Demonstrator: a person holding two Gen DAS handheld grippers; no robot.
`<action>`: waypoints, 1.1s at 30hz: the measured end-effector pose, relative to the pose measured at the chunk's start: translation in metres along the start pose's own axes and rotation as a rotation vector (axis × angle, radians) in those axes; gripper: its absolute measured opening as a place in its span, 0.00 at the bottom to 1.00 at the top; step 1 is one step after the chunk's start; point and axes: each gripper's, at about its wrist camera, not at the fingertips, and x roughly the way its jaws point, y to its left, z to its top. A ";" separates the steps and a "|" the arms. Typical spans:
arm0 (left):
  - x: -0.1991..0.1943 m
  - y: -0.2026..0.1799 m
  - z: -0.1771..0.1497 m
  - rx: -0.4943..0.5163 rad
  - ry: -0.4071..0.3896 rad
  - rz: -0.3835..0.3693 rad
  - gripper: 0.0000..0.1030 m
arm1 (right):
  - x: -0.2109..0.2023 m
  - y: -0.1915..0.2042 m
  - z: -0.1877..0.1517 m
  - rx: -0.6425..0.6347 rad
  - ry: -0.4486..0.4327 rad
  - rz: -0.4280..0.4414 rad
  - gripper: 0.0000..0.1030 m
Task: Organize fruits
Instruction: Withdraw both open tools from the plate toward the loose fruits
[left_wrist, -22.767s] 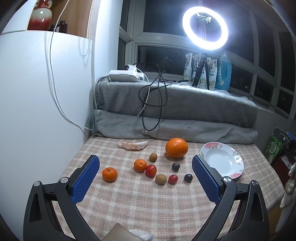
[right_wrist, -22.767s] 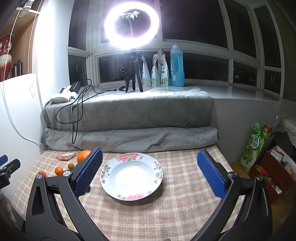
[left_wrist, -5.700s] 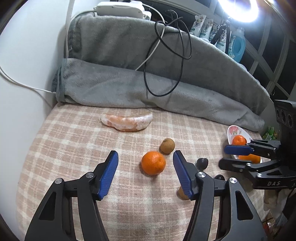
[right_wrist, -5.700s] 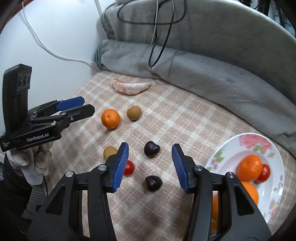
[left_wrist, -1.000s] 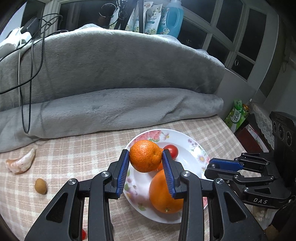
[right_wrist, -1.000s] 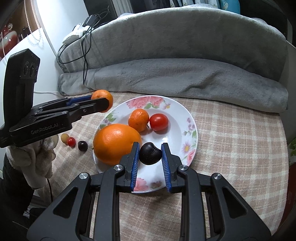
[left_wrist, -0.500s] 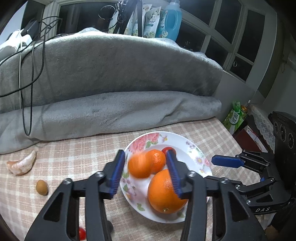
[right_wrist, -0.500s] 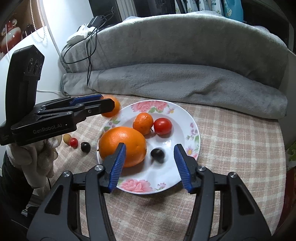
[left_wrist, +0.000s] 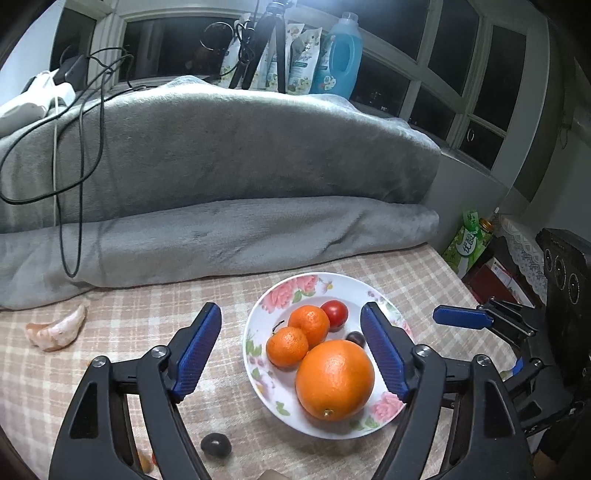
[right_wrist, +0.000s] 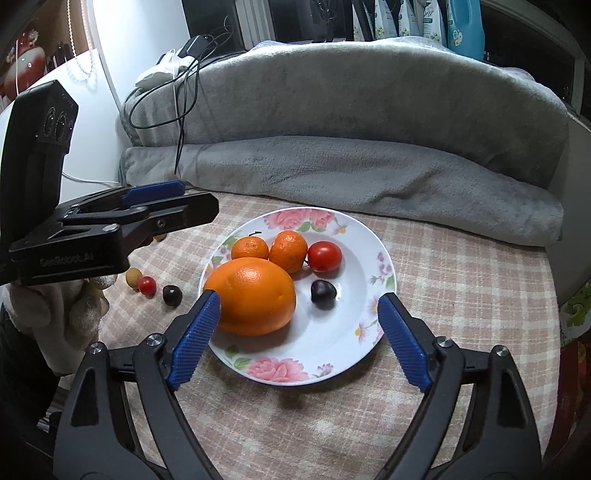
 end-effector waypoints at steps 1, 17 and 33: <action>-0.002 0.000 0.000 0.001 -0.001 0.000 0.76 | -0.001 0.001 0.000 -0.002 -0.001 -0.006 0.87; -0.047 0.032 -0.007 -0.026 -0.065 0.079 0.76 | -0.018 0.030 0.006 -0.052 -0.044 0.000 0.87; -0.098 0.103 -0.036 -0.102 -0.085 0.226 0.76 | -0.011 0.090 0.011 -0.180 -0.044 0.116 0.87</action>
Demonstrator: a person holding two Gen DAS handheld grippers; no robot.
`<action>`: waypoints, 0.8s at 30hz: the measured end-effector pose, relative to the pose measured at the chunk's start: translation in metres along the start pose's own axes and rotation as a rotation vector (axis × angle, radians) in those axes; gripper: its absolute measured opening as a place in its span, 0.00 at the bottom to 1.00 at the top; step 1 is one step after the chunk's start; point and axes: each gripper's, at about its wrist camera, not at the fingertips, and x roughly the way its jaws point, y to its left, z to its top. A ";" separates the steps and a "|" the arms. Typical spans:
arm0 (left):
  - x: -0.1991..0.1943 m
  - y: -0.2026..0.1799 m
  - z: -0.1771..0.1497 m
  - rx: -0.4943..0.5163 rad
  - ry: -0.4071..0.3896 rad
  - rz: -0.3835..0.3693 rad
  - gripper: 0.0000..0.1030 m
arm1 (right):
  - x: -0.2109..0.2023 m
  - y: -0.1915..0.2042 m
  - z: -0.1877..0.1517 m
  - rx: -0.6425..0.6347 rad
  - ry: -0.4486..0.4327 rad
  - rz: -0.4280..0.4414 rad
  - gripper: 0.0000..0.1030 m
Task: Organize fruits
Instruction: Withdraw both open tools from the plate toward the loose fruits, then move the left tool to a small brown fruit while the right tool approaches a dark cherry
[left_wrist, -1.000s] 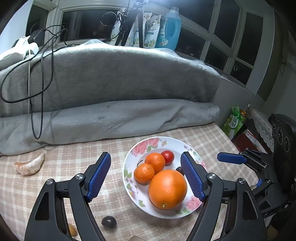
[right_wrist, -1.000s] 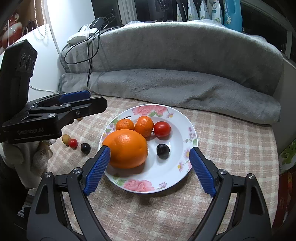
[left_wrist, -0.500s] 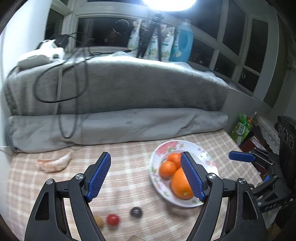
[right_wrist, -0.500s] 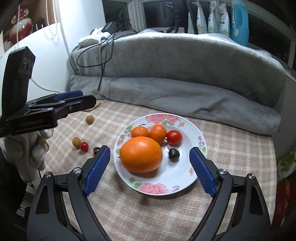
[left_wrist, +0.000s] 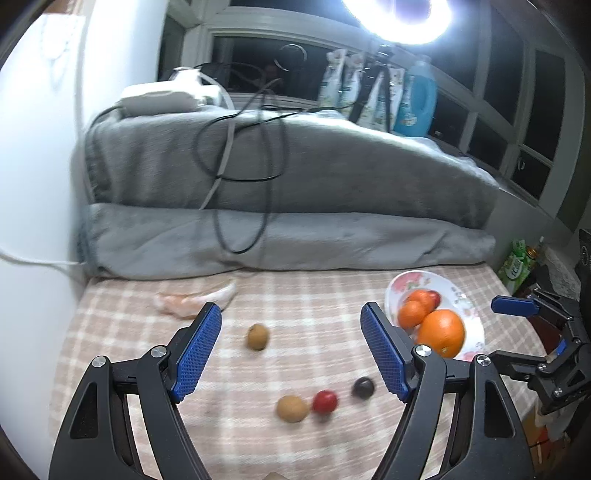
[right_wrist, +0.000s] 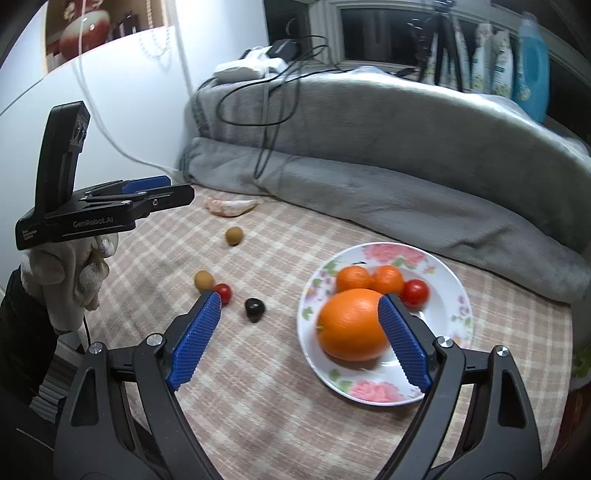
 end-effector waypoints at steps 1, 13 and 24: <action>-0.002 0.005 -0.002 -0.005 0.001 0.010 0.76 | 0.002 0.004 0.001 -0.010 0.004 0.008 0.87; -0.006 0.039 -0.024 -0.040 0.044 0.021 0.68 | 0.041 0.044 0.003 -0.097 0.100 0.104 0.60; 0.009 0.022 -0.049 -0.004 0.145 -0.078 0.50 | 0.084 0.061 0.001 -0.216 0.228 0.122 0.40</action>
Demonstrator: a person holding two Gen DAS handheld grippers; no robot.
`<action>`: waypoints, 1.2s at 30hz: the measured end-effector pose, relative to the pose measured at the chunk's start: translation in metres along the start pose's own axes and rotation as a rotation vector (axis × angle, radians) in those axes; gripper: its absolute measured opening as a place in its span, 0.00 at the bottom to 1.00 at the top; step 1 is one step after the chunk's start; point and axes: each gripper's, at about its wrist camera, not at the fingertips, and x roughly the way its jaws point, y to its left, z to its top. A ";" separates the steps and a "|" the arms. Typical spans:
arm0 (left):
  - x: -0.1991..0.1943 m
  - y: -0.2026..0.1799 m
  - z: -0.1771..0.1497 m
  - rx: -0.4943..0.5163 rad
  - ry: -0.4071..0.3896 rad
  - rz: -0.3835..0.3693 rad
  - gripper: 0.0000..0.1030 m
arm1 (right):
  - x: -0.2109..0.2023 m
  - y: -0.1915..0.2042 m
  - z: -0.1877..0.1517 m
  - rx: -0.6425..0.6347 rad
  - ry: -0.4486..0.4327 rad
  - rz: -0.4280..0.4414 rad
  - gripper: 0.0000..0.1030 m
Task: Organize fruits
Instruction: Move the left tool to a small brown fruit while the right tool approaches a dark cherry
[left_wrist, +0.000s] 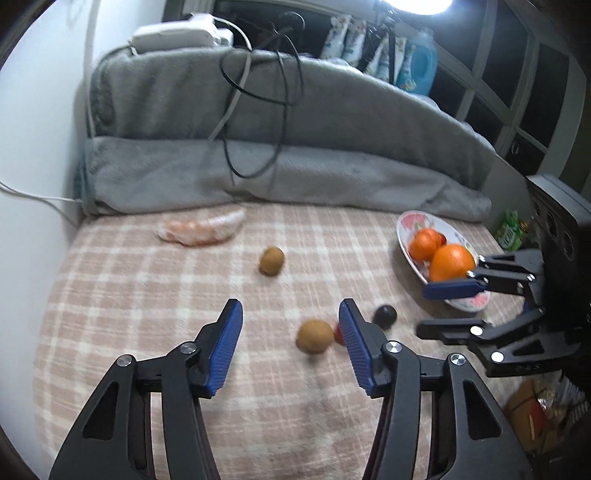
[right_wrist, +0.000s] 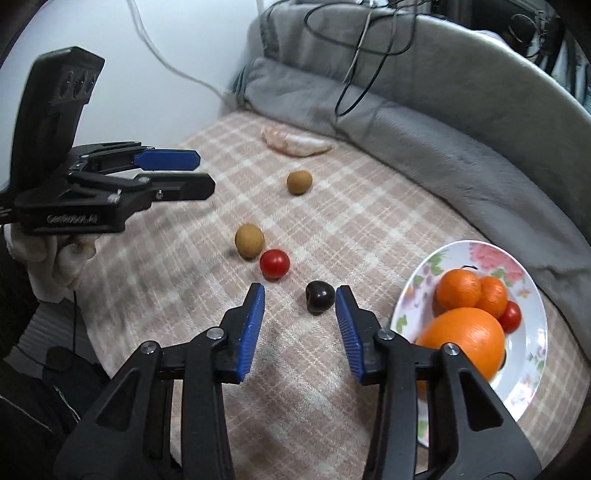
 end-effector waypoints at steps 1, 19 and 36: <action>0.002 -0.002 -0.002 0.003 0.009 -0.010 0.49 | 0.003 0.000 0.001 -0.010 0.010 0.001 0.40; 0.037 -0.006 -0.018 -0.001 0.097 -0.071 0.37 | 0.044 -0.006 0.005 -0.102 0.106 -0.032 0.31; 0.049 -0.006 -0.019 0.009 0.114 -0.080 0.26 | 0.056 -0.004 0.008 -0.140 0.131 -0.086 0.28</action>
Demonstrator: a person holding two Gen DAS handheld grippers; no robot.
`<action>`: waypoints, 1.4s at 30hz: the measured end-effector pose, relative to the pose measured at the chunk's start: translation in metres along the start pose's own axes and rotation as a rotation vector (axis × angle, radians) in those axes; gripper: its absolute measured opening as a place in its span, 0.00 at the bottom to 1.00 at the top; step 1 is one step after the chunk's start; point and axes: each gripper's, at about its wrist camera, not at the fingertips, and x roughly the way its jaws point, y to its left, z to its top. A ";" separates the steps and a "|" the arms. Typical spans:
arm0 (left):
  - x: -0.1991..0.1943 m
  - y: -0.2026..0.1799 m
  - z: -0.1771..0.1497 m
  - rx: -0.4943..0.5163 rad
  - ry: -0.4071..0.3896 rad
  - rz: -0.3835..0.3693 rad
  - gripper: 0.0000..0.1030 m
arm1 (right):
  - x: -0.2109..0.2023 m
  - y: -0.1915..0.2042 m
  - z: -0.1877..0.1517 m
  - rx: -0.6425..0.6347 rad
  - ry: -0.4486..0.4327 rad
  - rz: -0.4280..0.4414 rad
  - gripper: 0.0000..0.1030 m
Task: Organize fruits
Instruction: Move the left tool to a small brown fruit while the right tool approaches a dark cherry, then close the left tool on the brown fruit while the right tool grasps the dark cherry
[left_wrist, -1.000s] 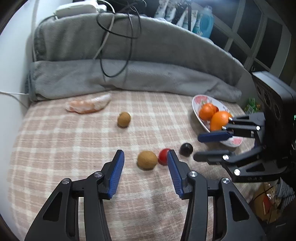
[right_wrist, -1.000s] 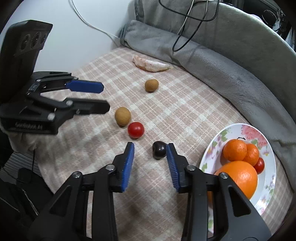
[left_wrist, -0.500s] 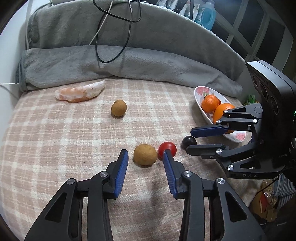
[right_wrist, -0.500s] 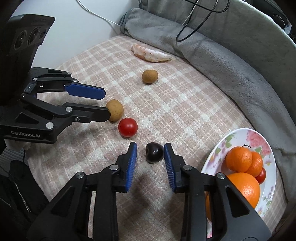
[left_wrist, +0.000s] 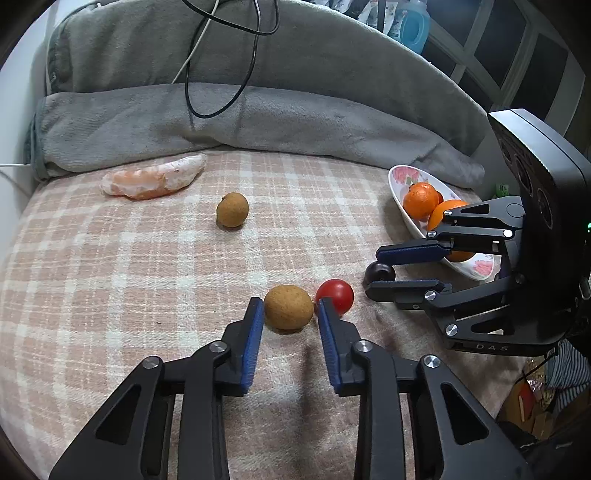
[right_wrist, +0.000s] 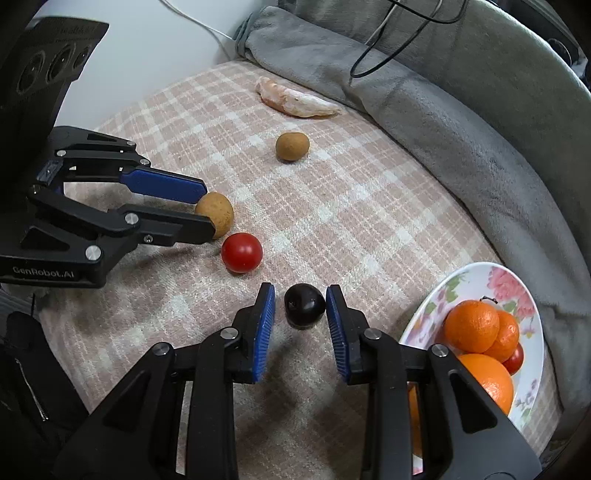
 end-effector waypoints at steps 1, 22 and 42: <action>0.000 0.000 0.000 -0.001 0.000 0.001 0.25 | 0.001 0.001 0.000 -0.004 0.001 -0.007 0.27; -0.008 0.005 -0.002 -0.017 -0.029 0.017 0.20 | -0.015 -0.002 0.003 0.054 -0.053 0.005 0.23; 0.003 -0.002 -0.004 0.017 0.001 0.044 0.36 | -0.031 -0.008 -0.005 0.087 -0.089 0.012 0.23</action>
